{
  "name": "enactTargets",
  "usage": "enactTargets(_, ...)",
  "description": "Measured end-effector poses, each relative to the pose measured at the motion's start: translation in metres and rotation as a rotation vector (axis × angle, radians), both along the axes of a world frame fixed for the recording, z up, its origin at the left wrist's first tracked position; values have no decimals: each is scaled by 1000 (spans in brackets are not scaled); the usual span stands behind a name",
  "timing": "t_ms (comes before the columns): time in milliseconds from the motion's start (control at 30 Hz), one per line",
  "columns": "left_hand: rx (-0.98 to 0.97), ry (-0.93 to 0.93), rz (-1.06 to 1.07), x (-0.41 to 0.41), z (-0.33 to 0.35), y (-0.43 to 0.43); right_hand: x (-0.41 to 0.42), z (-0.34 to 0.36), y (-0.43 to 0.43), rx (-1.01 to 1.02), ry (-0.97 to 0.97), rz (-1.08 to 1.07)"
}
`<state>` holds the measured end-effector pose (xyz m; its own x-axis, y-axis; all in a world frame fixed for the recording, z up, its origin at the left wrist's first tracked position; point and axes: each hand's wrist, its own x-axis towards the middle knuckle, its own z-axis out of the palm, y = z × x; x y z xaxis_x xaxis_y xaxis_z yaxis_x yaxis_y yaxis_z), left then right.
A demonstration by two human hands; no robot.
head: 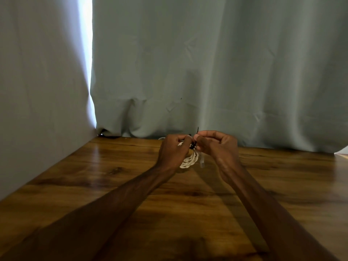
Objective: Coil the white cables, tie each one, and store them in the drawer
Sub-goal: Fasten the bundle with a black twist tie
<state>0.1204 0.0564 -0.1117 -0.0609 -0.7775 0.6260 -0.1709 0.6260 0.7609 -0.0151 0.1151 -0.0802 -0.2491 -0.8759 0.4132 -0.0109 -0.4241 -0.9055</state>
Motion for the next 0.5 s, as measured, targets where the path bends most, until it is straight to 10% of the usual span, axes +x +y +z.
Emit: enactTargets(500, -17, 99, -88, 4, 2, -2, -3, 9, 5, 115, 6, -6)
